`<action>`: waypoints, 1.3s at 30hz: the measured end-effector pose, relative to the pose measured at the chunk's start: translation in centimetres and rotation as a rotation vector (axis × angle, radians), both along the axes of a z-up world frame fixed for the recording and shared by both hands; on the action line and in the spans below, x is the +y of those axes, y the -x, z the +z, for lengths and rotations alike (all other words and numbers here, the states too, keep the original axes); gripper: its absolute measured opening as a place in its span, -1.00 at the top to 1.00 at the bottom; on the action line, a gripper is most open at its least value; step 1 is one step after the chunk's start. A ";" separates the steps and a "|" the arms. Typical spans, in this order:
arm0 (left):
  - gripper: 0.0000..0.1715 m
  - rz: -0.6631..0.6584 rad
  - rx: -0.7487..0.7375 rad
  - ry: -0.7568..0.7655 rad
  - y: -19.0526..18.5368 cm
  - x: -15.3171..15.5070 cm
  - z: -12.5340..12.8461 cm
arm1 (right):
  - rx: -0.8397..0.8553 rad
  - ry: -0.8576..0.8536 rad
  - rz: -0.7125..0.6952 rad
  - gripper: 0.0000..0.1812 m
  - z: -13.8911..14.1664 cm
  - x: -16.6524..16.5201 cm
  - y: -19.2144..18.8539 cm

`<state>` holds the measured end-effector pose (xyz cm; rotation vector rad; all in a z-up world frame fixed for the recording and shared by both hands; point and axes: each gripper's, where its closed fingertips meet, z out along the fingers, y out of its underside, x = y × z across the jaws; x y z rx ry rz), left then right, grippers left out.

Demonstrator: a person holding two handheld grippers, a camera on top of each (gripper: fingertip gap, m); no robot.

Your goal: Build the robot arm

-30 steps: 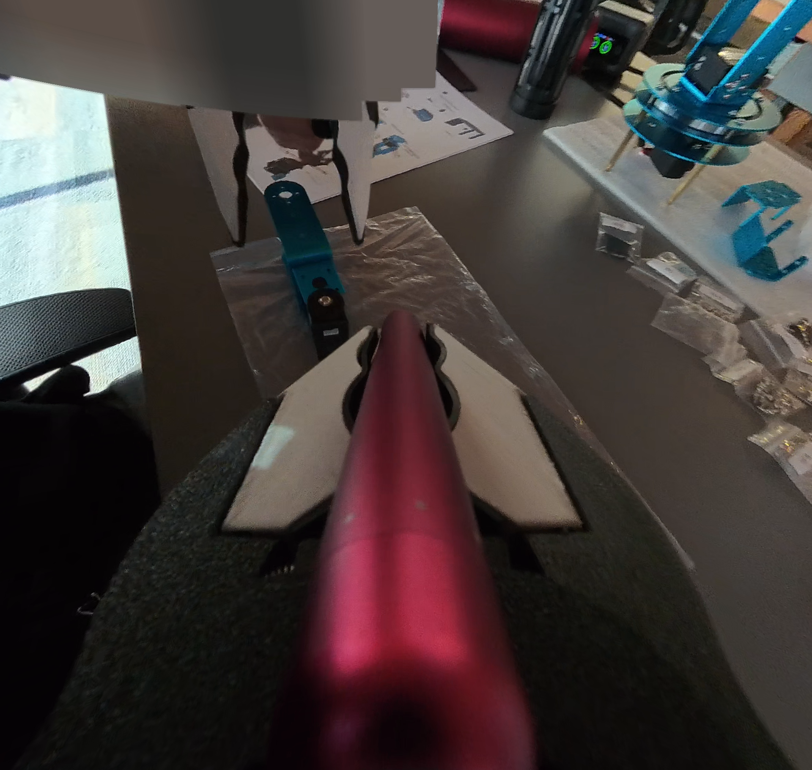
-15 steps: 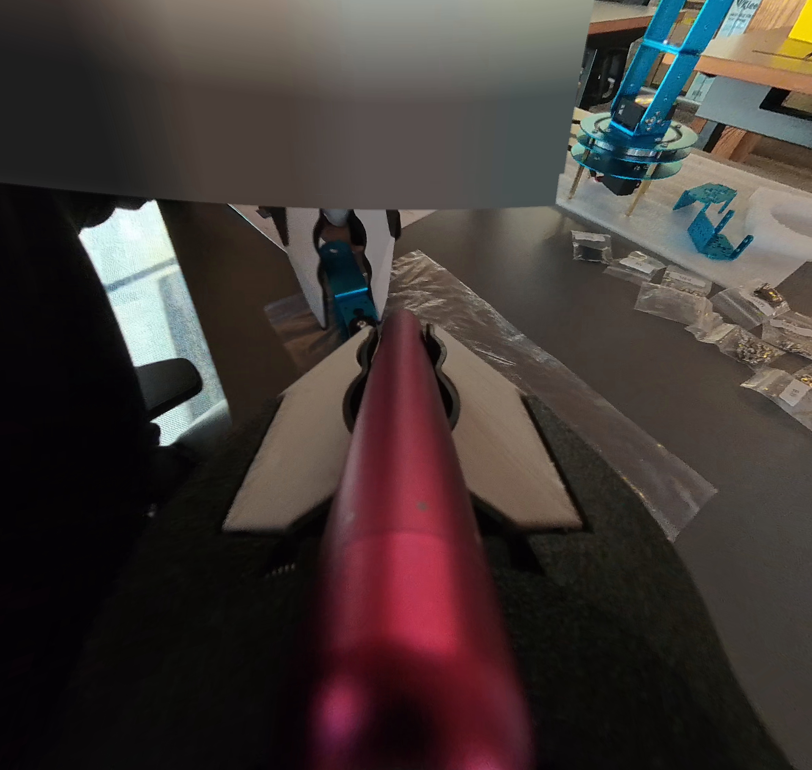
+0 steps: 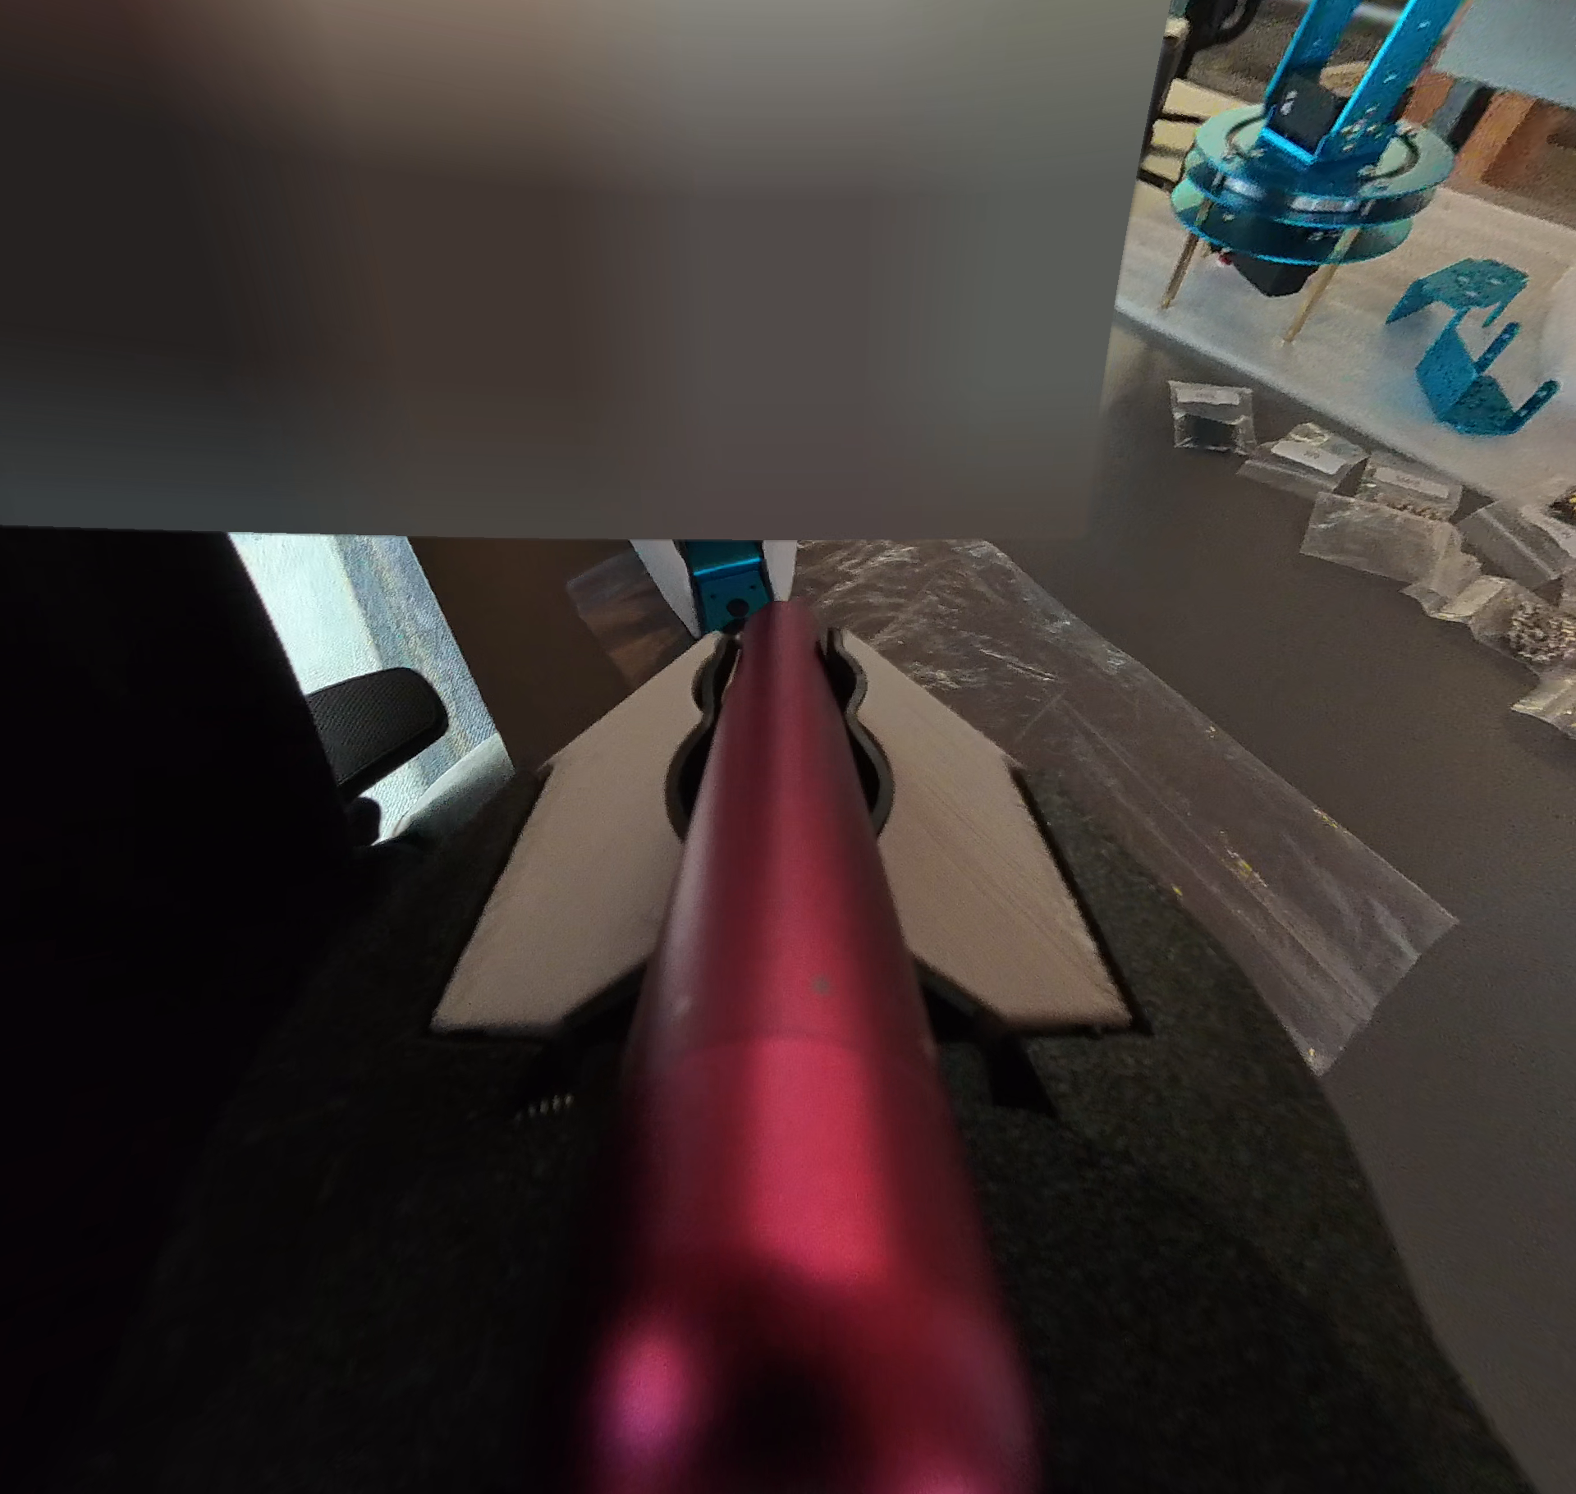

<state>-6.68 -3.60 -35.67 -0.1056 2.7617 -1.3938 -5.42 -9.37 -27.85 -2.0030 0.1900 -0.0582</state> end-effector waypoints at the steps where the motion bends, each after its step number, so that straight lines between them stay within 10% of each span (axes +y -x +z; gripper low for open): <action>1: 0.68 0.005 0.002 -0.004 0.0 0.0 0.0 | 0.005 0.010 0.010 0.75 0.2 0.2 0.2; 23: 0.54 0.213 -0.016 -0.092 -1.8 0.3 0.3 | 0.029 0.088 0.014 0.75 1.2 -1.7 -1.2; 39: 0.67 0.273 0.150 -0.542 -2.1 -0.2 -1.1 | 0.093 -0.009 0.077 0.74 0.0 -4.5 -2.8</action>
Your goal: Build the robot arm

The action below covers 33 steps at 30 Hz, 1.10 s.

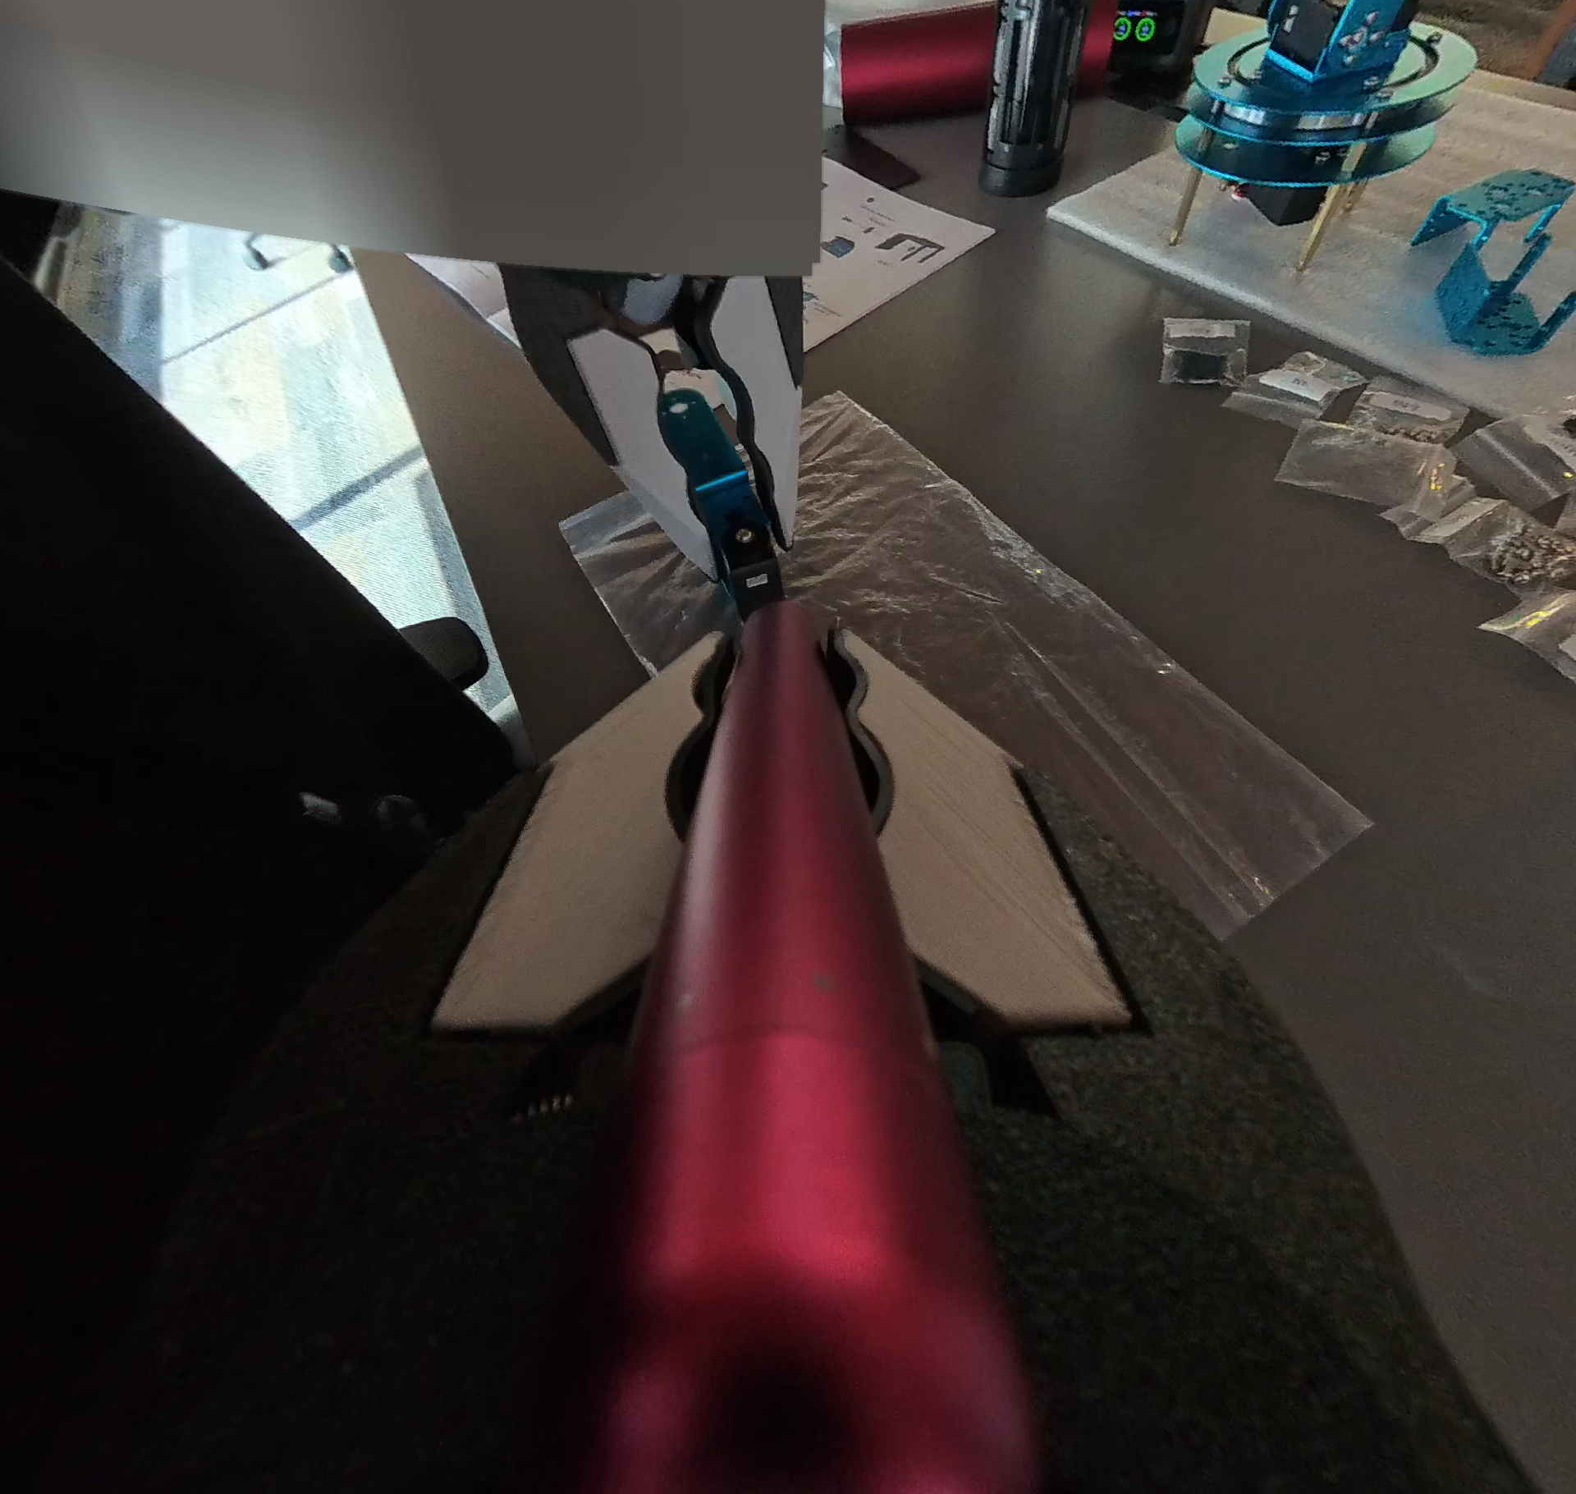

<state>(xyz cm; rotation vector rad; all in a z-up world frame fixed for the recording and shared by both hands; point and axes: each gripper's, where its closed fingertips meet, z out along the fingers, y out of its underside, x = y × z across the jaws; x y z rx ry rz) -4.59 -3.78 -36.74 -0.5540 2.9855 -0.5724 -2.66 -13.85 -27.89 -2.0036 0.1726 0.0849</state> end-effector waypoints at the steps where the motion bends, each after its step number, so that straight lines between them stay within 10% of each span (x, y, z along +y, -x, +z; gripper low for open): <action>1: 0.67 0.006 0.007 -0.024 0.1 0.0 -0.1 | 0.007 -0.009 0.011 0.75 0.0 -0.1 0.1; 19: 0.64 0.089 0.013 -0.014 0.8 -0.9 -0.1 | 0.015 -0.052 0.080 0.76 0.2 0.1 1.7; 27: 0.10 0.036 -0.032 0.279 1.8 1.3 2.3 | 0.011 -0.028 0.089 0.74 0.0 1.3 2.3; 33: 0.11 0.024 -0.087 0.583 2.4 5.0 2.7 | -0.025 -0.028 0.054 0.74 0.4 1.8 2.1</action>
